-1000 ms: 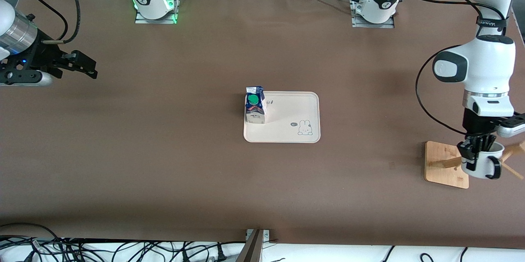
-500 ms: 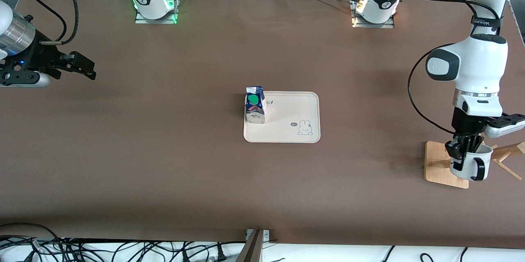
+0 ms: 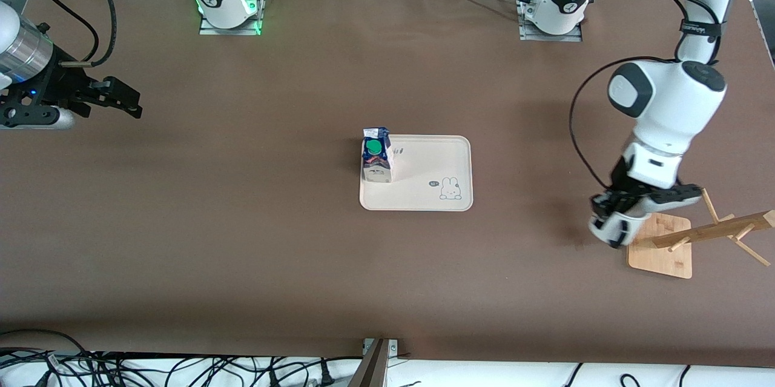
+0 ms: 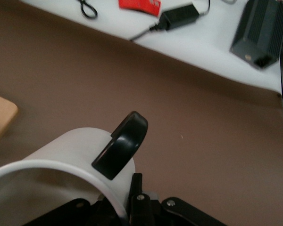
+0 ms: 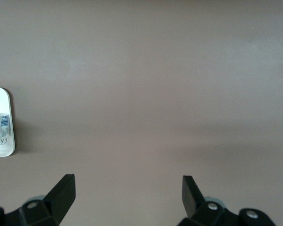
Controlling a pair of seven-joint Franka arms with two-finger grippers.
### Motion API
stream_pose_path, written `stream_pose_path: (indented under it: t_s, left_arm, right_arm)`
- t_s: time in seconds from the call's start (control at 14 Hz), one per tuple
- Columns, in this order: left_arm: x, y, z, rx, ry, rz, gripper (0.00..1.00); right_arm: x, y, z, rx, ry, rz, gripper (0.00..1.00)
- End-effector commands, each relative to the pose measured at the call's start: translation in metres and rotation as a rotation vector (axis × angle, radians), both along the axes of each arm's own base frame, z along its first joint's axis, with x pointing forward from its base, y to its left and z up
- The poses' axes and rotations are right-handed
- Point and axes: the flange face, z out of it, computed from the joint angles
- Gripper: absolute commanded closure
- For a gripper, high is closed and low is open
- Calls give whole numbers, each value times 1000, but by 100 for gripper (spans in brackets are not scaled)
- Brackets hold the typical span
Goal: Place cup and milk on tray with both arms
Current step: 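Carry the mug with the left gripper over the tray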
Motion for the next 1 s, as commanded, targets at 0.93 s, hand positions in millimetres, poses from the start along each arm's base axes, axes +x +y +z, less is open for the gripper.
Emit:
stream_pose_path:
  t_s: [0.93]
  left_arm:
    - [12, -236, -36, -179, 514, 155, 100]
  right_arm:
    - [4, -8, 4, -3, -6, -3, 0]
